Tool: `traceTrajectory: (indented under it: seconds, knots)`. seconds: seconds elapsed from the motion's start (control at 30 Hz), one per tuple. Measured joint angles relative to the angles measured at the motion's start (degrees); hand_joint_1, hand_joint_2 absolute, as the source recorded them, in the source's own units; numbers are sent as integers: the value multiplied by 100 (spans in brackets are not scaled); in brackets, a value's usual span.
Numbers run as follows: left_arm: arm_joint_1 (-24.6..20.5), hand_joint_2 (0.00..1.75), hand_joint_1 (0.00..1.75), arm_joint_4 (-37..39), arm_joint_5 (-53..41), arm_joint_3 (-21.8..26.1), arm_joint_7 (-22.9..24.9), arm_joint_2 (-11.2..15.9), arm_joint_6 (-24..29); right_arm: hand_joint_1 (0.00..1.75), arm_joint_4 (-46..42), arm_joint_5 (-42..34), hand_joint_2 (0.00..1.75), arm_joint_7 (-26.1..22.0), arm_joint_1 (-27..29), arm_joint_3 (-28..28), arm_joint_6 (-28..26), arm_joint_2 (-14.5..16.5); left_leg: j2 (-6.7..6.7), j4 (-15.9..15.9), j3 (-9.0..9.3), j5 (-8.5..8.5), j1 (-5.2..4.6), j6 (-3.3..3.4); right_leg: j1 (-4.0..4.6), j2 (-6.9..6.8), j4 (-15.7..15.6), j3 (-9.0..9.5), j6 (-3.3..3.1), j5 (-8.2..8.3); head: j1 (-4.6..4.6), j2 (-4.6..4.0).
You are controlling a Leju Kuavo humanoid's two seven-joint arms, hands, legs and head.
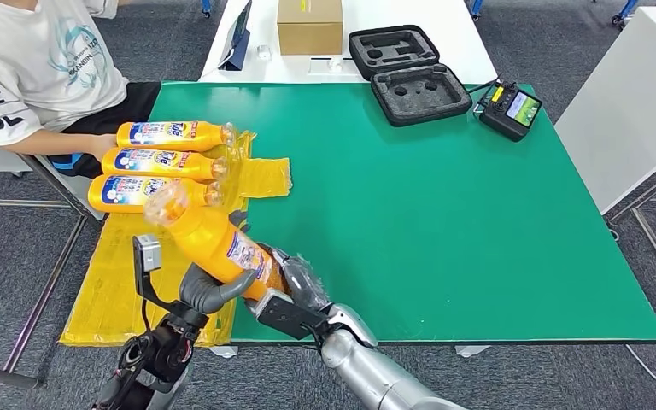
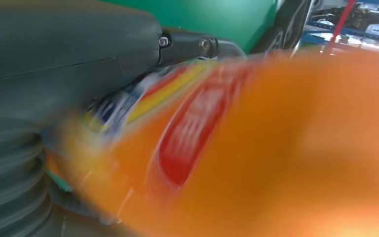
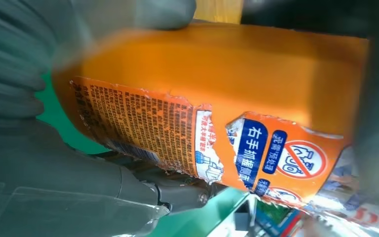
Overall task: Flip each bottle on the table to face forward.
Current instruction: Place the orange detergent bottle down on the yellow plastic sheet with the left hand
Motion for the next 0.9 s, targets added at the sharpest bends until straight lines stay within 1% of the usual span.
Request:
traceTrajectory:
  seconds: [0.17, 0.27, 0.3, 0.33, 0.37, 0.4, 0.43, 0.47, 0.5, 0.53, 0.57, 0.6, 0.67, 0.9]
  knots:
    - [-65, 175, 0, 111, 330, 19, -77, 23, -97, 175, 97, 99, 175, 97, -93, 69, 73, 34, 1, 0, 1, 1, 0, 0, 0, 0, 0, 0, 0, 0, 0, 0]
    - [-62, 175, 0, 94, 455, 44, -209, 56, -99, 175, 156, 155, 175, 144, -122, 92, 173, 35, 2, 0, 1, 0, 0, 0, 0, 0, 1, 0, 0, 0, 0, 0]
    - [-53, 175, 16, 68, 493, 61, -275, 69, -91, 175, 176, 185, 175, 170, -131, 101, 220, 36, 2, 0, 1, 0, 0, -1, 0, 0, 1, -1, 0, 0, 0, 0]
    - [-43, 175, 52, 34, 525, 79, -338, 84, -82, 175, 197, 215, 175, 199, -139, 110, 260, 36, 2, 0, 1, 0, 0, -1, 0, 1, 1, -1, 0, 0, 0, 0]
    - [-32, 175, 93, -9, 555, 101, -397, 100, -71, 175, 217, 242, 175, 226, -146, 119, 295, 36, 2, 0, 1, 0, 0, -1, 0, 1, 0, -1, 0, -1, 0, 0]
    - [-20, 175, 128, -51, 576, 125, -446, 113, -60, 175, 235, 265, 175, 249, -151, 126, 323, 36, 2, 0, 1, 0, 0, -1, 0, 0, 0, -1, 0, -1, 0, 0]
    - [-5, 175, 134, -92, 599, 149, -490, 124, -47, 175, 252, 283, 175, 269, -156, 129, 345, 36, 2, 0, 1, -1, 0, -1, 0, 0, 0, -1, 0, -1, 0, 0]
    - [12, 175, 124, -133, 622, 171, -536, 132, -33, 175, 267, 299, 175, 284, -159, 131, 364, 36, 2, 0, 1, -1, 0, -1, 0, 0, 0, -1, 0, -1, 0, 0]
    - [34, 175, 121, -179, 642, 197, -584, 137, -17, 175, 285, 312, 175, 297, -162, 132, 387, 36, 2, 0, 1, -1, 0, -1, 0, 0, 0, -1, 0, -1, 0, 0]
    - [58, 175, 126, -225, 664, 223, -632, 139, -3, 175, 302, 327, 175, 310, -162, 132, 410, 36, 2, 0, 1, -1, 0, -1, 0, 0, 0, -1, 0, -1, 0, 0]
    - [81, 175, 148, -267, 682, 249, -672, 140, 10, 175, 316, 344, 175, 324, -163, 132, 434, 37, 2, 0, 1, -1, 0, -1, 0, 1, 0, -1, 0, -1, 0, 0]
    - [109, 175, 164, -310, 694, 275, -709, 141, 20, 175, 329, 369, 175, 339, -166, 133, 456, 39, 2, 0, 1, 0, 0, -1, 0, 1, 0, -1, 0, -1, -1, 0]
    - [160, 175, 175, -381, 672, 309, -746, 141, 43, 175, 341, 415, 175, 356, -172, 133, 475, 45, 2, 0, 1, 0, 0, 0, 0, 0, 0, -1, 0, -1, -1, 0]
    - [223, 175, 175, -512, 541, 336, -777, 141, 104, 175, 358, 454, 175, 358, -179, 134, 480, 81, 3, 0, 1, 0, 0, -1, 0, 1, 0, -2, 0, -1, -1, 0]
